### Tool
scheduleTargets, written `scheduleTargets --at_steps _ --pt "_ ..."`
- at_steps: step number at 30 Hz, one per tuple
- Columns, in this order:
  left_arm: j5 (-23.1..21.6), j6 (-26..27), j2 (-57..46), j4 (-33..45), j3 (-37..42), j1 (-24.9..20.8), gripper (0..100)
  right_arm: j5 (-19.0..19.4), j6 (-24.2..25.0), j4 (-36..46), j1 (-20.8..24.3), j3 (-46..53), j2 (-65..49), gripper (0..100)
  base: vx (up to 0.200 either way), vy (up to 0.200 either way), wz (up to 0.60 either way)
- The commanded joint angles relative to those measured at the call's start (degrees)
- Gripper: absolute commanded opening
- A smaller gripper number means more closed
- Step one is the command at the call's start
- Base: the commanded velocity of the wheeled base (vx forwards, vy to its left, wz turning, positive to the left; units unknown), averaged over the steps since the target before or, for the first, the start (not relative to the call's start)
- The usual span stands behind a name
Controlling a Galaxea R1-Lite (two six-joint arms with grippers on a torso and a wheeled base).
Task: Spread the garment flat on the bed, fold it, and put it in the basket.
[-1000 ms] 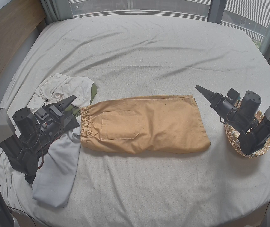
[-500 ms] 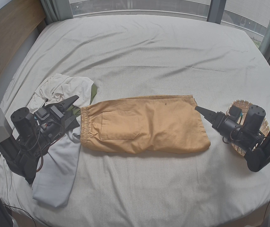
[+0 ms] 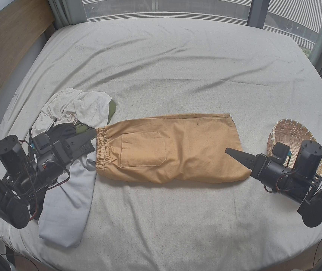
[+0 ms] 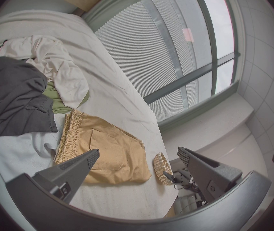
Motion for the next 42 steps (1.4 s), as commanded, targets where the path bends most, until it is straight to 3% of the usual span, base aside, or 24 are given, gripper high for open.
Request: scheduleTargets --at_steps 1,11,26,42 --pt "-2.5 3.7 -3.6 -0.1 3.5 0.0 100 -0.4 0.0 0.0 1.4 2.0 -1.1 100 0.000 0.000 0.00" --pt "-2.8 5.8 -3.5 -0.1 5.4 -0.6 100 -3.4 0.1 -0.5 1.3 4.4 6.4 100 0.000 0.000 0.00" --pt "-2.7 5.8 -2.6 -0.1 5.3 -0.2 100 -3.5 0.2 -6.6 1.0 2.7 19.4 100 0.000 0.000 0.00" --pt "-2.4 5.8 -1.8 -0.1 4.9 0.1 100 -6.1 0.4 -6.6 -0.2 -13.6 28.6 100 0.000 0.000 0.00"
